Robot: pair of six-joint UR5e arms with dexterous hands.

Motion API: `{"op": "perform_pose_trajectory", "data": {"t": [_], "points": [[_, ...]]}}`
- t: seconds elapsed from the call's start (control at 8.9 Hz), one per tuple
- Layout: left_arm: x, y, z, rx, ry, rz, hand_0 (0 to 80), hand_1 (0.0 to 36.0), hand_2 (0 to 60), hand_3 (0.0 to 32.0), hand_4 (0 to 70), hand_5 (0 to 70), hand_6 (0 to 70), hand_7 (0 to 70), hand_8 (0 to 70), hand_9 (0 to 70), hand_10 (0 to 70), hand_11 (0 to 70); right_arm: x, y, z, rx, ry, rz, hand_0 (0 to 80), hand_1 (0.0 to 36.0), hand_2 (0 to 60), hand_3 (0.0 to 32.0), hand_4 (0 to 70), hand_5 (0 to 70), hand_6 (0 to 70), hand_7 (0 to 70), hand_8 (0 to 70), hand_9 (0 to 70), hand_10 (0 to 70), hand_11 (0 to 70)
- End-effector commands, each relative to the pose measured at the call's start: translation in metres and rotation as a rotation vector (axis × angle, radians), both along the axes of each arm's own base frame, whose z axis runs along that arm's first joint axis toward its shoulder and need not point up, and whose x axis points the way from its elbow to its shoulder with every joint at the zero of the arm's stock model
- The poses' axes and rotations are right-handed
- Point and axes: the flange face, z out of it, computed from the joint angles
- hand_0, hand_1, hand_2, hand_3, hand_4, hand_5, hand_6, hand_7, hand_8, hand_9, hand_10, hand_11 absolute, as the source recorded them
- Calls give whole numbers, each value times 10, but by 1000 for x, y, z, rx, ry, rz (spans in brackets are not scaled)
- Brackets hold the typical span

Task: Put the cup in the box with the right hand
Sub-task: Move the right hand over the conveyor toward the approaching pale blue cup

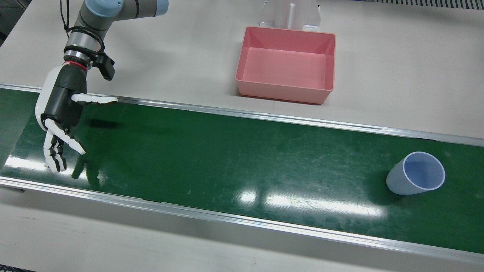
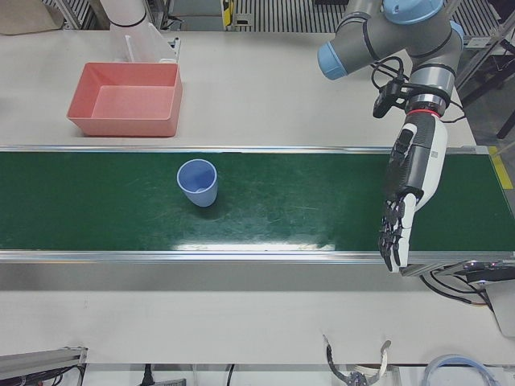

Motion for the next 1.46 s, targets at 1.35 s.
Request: {"op": "perform_pose_trajectory", "data": {"t": [1.35], "points": [[0, 0, 0, -1, 0, 0, 0, 0, 0, 0, 0, 0, 0, 0, 0, 0, 0, 0, -52, -13, -43, 76, 117, -53, 541, 131, 0, 0, 249, 60, 59, 199, 104, 190, 33, 64]]}}
